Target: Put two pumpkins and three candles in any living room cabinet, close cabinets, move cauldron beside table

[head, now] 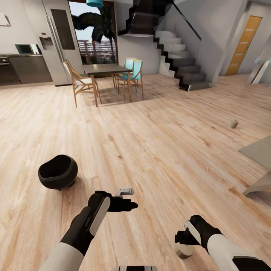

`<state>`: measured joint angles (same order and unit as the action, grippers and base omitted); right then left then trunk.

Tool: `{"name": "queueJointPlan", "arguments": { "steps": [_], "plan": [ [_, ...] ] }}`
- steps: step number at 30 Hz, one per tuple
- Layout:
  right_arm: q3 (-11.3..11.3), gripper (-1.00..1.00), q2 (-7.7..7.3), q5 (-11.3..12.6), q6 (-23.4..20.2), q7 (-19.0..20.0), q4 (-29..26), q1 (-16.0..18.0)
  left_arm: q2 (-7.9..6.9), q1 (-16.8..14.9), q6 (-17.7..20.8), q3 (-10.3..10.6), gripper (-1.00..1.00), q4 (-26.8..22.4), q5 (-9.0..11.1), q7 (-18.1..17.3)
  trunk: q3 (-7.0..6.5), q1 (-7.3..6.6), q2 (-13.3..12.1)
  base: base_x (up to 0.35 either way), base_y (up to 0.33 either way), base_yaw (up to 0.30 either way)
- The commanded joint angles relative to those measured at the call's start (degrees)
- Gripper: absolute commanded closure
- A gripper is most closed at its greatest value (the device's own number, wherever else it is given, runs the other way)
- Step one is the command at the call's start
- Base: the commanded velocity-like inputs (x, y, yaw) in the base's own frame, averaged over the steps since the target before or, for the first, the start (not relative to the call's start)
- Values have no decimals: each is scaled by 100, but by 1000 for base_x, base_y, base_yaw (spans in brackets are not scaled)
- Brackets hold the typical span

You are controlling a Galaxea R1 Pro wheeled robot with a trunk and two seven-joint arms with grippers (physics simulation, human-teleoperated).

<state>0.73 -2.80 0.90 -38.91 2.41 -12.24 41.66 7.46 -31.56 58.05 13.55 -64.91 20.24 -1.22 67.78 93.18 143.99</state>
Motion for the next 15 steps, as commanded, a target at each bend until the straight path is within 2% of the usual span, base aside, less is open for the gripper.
{"name": "queueJointPlan", "arguments": {
  "steps": [1, 10, 15],
  "plan": [
    [6, -100, -1, 6, -29, 14, -9, 1, 1, -2, 22, -1, -100, -4, -11, -12, 28, 1, 4, 0, 0, 0],
    [6, -100, -1, 6, -29, 14, -10, 1, 1, -1, 22, 2, -100, -4, -11, -12, 227, 24, 16, 0, 0, 0],
    [12, -100, -1, 14, -22, 21, -14, 1, 1, 0, 22, 5, -100, -4, -11, -11, 214, 24, 16, 0, 0, -64]
  ]
}}
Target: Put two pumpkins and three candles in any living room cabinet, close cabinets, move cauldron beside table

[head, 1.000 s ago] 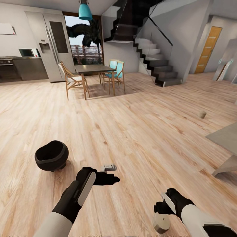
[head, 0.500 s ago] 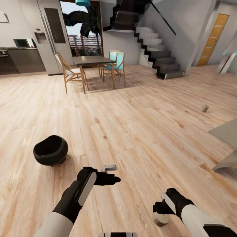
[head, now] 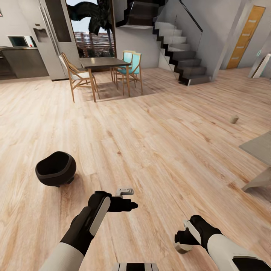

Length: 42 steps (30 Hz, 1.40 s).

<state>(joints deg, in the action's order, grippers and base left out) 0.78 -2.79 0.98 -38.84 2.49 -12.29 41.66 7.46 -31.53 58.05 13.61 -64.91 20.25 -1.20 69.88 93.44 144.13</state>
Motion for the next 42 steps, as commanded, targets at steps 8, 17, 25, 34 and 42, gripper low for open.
{"name": "queueJointPlan", "arguments": {
  "steps": [8, 17, 25, 34, 42],
  "plan": [
    [9, -100, 4, 11, 67, 55, -10, 0, 1, -2, 22, -5, -100, -4, -12, -12, -10, -1, 2, 0, 0, -56],
    [10, -100, 7, 8, 95, 141, -11, 0, 1, -2, 20, -8, -100, -4, -12, -12, -10, -1, 2, 0, 0, -2],
    [10, -100, 7, 7, 97, 146, -11, 0, 1, -2, 21, -8, -100, -4, -12, -12, -10, -1, 2, 116, 0, 0],
    [16, -100, 7, 7, 96, 149, -11, 0, 1, -2, 17, -3, -100, -4, -12, -12, -33, -1, 2, 85, 0, -116],
    [18, -100, 7, 13, 96, 149, -11, 0, 1, -2, 20, 0, -100, -4, -12, -12, -36, -1, 2, 1, 0, -16]
  ]
}}
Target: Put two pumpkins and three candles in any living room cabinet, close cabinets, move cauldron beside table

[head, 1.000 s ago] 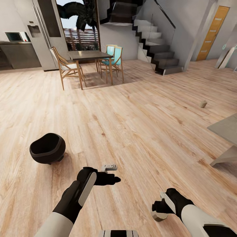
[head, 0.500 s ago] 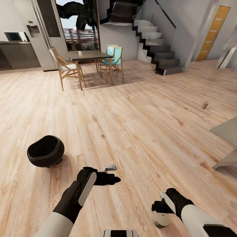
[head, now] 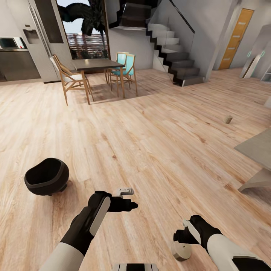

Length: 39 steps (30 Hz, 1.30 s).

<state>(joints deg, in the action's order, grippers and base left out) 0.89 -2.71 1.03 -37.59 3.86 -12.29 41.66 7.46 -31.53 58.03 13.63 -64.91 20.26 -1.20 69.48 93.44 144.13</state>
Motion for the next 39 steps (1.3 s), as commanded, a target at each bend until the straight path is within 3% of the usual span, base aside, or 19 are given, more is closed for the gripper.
{"name": "queueJointPlan", "arguments": {
  "steps": [1, 6, 24, 39],
  "plan": [
    [8, -100, -1, 9, -29, 14, -10, 0, 1, -2, 22, -1, -100, -4, -13, -12, 5, -1, 2, 0, 0, -1],
    [8, -100, -1, 9, -29, 12, -10, 0, 5, -2, 24, -1, -100, -4, -13, -12, 4, -1, 2, 0, 0, 0],
    [13, -100, -3, 11, -29, 10, -10, 0, 10, -2, 24, 0, -100, -4, -13, -17, 395, 45, 26, 0, 0, -29],
    [14, -100, -1, 16, -29, 10, -10, 0, 7, -2, 23, 0, -100, -4, -13, -17, 387, 45, 26, 0, 0, -38]
  ]
}}
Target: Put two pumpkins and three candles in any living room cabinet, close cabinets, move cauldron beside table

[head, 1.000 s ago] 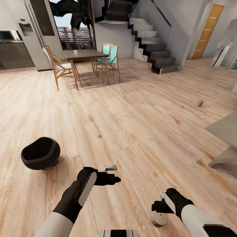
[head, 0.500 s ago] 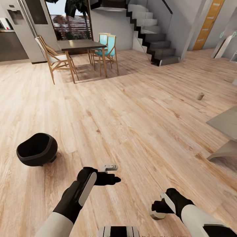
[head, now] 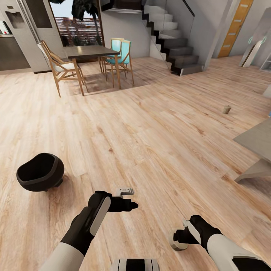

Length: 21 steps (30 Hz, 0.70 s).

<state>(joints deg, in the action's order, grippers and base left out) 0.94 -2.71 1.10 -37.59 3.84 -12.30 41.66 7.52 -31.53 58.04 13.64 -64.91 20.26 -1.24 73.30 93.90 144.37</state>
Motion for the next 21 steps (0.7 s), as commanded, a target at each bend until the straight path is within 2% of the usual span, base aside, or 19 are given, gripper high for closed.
{"name": "queueJointPlan", "arguments": {
  "steps": [1, 21],
  "plan": [
    [10, -100, -1, 6, -29, 12, -10, 0, 1, -2, 23, -1, -100, -4, -13, -15, 4, -1, 2, 0, 0, 0],
    [3, -100, -1, 9, -29, 16, -10, 0, 3, -2, 23, -1, -100, -4, -13, -16, 447, 50, 28, 0, 0, 0]
  ]
}}
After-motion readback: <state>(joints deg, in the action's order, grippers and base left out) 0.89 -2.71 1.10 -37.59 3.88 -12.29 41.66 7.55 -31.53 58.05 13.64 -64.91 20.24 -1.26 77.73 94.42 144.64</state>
